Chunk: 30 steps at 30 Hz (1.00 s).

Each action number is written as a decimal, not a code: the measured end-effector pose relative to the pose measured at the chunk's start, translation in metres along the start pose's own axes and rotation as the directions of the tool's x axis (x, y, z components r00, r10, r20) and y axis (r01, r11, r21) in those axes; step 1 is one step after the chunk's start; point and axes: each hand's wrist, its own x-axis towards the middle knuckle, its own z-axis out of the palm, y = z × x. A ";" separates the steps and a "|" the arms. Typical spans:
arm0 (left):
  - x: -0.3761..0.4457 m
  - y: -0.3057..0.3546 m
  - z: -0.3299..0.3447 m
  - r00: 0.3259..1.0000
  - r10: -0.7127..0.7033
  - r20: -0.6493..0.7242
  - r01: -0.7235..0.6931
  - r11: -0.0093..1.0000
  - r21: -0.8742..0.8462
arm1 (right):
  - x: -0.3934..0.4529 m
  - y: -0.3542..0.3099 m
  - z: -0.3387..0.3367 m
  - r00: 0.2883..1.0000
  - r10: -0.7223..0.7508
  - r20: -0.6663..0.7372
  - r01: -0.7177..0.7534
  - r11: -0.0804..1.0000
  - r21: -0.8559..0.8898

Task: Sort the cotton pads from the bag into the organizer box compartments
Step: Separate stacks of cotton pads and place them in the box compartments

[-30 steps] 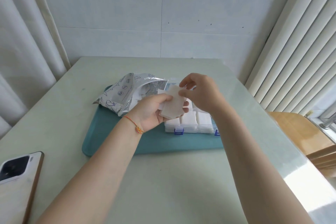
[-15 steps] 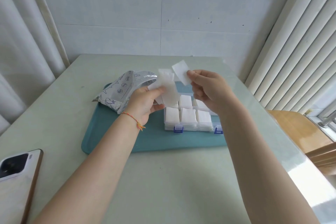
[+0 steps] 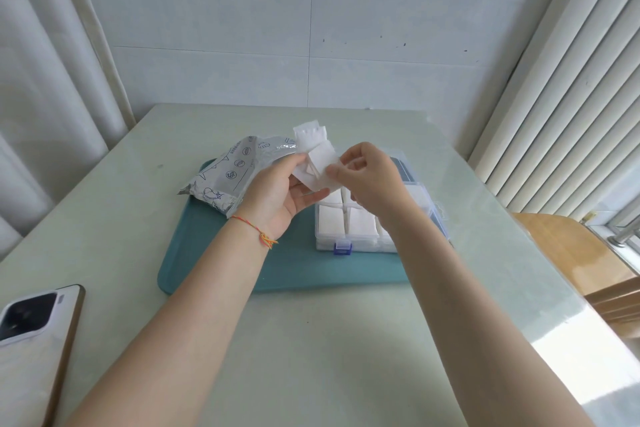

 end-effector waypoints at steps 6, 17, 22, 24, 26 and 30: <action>0.000 -0.003 0.003 0.999 0.038 -0.002 -0.037 0.999 0.035 | -0.001 0.003 0.005 0.995 -0.103 -0.014 0.100 0.989 -0.110; 0.002 -0.004 0.001 0.997 0.045 -0.069 -0.041 0.998 0.046 | 0.009 0.009 -0.002 0.989 -0.140 -0.046 0.134 0.984 -0.118; 0.002 -0.002 -0.002 0.996 0.042 -0.081 -0.039 0.998 0.039 | 0.010 0.004 -0.015 0.988 -0.151 -0.044 0.148 0.988 -0.053; 0.002 -0.002 -0.003 0.995 0.048 -0.086 -0.043 0.997 0.058 | 0.010 0.001 -0.025 0.981 -0.179 -0.076 0.177 0.983 -0.038; 0.002 -0.002 -0.003 0.994 0.058 -0.094 -0.047 0.993 0.111 | 0.008 -0.002 -0.033 0.973 -0.225 -0.048 0.220 0.972 -0.086; 0.000 -0.003 -0.001 0.996 0.067 -0.064 -0.052 0.975 0.215 | 0.004 -0.004 -0.033 0.985 -0.139 0.104 0.153 0.978 -0.140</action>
